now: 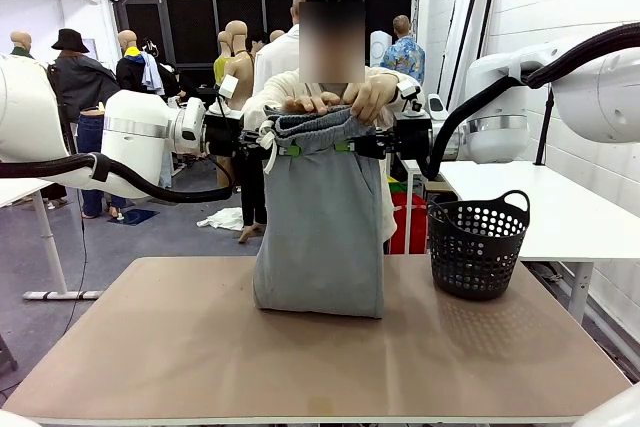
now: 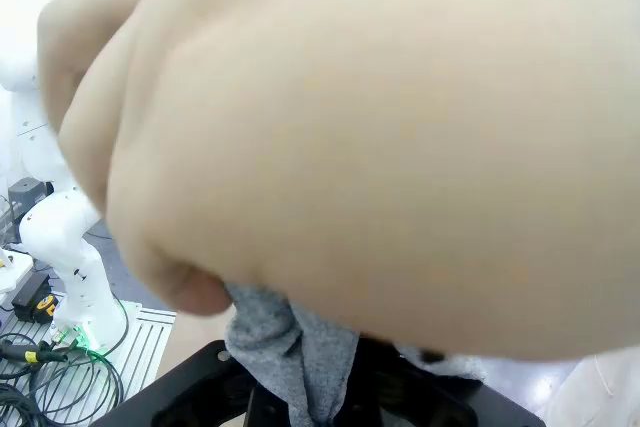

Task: Fold the training pants.
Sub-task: Release the ends of the Training pants and then grab the overlapped ends.

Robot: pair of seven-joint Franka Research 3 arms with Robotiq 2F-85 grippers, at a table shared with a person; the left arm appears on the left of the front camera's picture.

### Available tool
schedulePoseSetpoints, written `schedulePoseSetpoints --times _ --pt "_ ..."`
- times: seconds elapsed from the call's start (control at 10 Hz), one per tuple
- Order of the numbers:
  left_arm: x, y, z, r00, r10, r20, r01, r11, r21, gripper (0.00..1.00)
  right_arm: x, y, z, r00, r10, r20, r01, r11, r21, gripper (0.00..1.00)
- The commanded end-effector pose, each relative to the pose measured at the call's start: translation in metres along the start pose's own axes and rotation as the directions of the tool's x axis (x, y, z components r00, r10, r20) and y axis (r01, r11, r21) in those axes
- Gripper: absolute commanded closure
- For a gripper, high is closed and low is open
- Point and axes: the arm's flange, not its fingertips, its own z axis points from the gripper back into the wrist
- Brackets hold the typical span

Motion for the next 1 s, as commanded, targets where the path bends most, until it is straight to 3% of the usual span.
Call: schedulePoseSetpoints --times 0.0,0.9 --pt "0.0025 -0.0027 -0.0001 1.0 -0.01 0.019 0.01 1.0 0.019 1.0 0.001 0.0009 -0.0009 1.0 0.001 0.004 -0.001 1.0 0.008 1.0" --pt "0.0025 -0.0027 -0.0001 1.0 -0.01 0.019 0.01 1.0 0.019 1.0 0.001 0.0009 -0.0009 1.0 0.001 0.004 -0.001 1.0 0.008 1.0"
